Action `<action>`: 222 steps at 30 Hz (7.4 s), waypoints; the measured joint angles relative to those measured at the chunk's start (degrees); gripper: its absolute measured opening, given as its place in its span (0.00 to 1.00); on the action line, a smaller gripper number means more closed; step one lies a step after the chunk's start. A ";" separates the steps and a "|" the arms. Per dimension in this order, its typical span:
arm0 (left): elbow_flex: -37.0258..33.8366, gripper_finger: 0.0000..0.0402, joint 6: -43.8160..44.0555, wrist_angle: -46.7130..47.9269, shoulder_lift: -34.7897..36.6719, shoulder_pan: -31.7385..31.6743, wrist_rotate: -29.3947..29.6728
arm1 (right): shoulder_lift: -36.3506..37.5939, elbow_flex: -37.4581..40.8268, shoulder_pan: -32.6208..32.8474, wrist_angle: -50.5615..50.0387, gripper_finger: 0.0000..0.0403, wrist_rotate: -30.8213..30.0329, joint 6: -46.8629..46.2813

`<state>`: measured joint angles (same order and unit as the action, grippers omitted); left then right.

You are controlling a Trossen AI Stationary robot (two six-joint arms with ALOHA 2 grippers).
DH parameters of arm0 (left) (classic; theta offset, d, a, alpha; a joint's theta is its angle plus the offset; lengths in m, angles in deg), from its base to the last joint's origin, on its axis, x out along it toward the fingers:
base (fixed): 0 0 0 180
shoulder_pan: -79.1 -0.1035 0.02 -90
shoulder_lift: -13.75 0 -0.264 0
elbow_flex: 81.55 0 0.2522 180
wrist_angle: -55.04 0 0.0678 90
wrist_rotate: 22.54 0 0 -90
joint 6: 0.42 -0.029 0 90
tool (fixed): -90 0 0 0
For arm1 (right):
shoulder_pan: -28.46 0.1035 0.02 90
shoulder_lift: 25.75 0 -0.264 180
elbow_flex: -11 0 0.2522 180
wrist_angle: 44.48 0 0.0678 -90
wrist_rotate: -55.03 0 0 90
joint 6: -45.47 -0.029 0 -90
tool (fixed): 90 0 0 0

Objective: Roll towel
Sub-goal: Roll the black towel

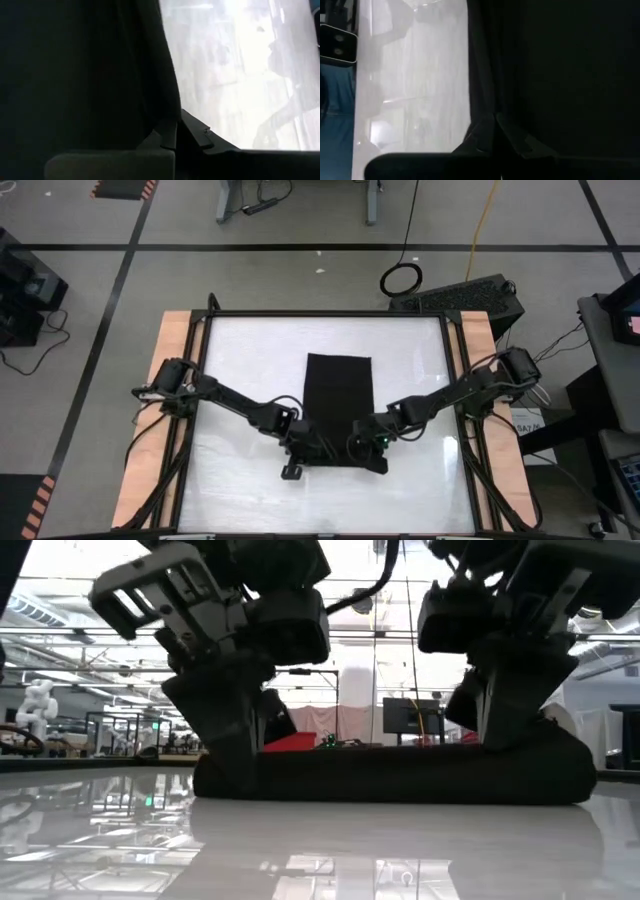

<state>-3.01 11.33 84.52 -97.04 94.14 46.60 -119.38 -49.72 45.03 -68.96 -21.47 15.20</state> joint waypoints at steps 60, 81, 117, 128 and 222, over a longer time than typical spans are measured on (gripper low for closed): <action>-0.46 0.15 4.04 1.68 0.02 -4.59 -6.16 | -6.65 3.08 20.44 6.10 0.03 -34.58 11.30; -0.69 0.55 -20.91 2.68 5.78 11.18 30.22 | -1.67 3.47 14.26 5.73 0.01 -18.52 4.85; -0.61 0.05 -8.97 -0.64 -0.48 3.69 9.21 | -1.49 3.32 11.76 11.78 0.00 -7.23 -5.06; -0.83 0.07 -2.94 -1.20 -0.90 -5.18 -16.05 | 0.41 3.25 11.83 12.62 0.01 -1.81 -13.26; -0.55 0.52 -21.69 7.67 16.00 3.61 25.99 | -6.56 2.14 17.23 9.87 0.01 -27.36 15.91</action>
<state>-3.56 -10.36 92.18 -81.03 97.76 72.59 -125.94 -47.58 62.26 -59.09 -48.83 31.11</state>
